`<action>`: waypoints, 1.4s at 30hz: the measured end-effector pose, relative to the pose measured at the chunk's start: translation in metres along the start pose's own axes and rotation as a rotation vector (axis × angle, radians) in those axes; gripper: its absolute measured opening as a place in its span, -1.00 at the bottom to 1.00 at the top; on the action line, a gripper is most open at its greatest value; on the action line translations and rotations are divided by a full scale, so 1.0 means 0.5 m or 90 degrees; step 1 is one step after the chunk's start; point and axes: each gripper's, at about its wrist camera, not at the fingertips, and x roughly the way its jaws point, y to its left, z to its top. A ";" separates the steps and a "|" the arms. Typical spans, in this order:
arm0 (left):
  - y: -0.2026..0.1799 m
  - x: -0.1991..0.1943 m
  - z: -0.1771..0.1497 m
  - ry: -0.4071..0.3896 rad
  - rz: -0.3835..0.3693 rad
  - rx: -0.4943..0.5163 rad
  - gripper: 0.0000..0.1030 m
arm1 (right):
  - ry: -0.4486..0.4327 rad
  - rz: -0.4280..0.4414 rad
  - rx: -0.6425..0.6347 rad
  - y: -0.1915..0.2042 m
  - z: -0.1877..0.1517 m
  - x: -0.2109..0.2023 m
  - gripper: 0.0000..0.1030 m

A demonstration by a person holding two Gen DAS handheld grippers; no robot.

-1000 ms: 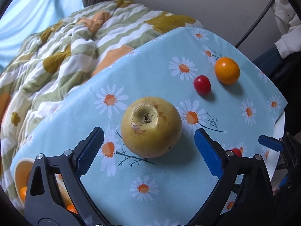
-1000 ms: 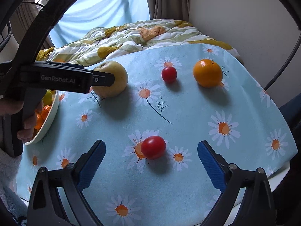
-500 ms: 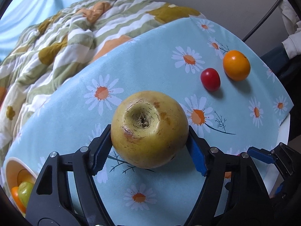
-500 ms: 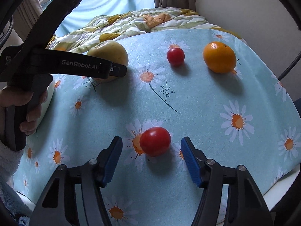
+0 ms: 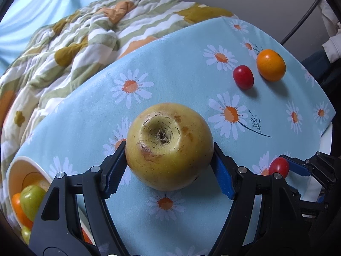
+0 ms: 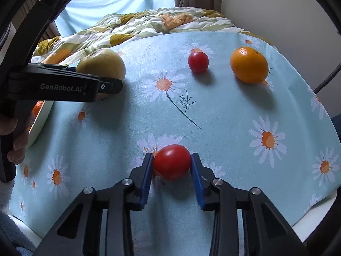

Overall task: Organize fruits
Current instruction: 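Carry the pear into the duck bowl and open the left tool while the right tool carries the tomato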

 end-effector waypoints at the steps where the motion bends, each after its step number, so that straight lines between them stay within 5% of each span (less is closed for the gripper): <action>1: 0.000 -0.002 -0.003 0.000 0.000 0.000 0.56 | -0.001 0.003 0.001 -0.001 0.001 -0.001 -0.41; 19: 0.041 -0.171 -0.070 -0.085 0.004 -0.055 0.56 | -0.078 0.013 -0.037 0.056 0.048 -0.106 -0.41; 42: 0.245 -0.361 -0.255 -0.169 0.089 -0.191 0.56 | -0.136 0.123 -0.144 0.282 0.121 -0.180 -0.41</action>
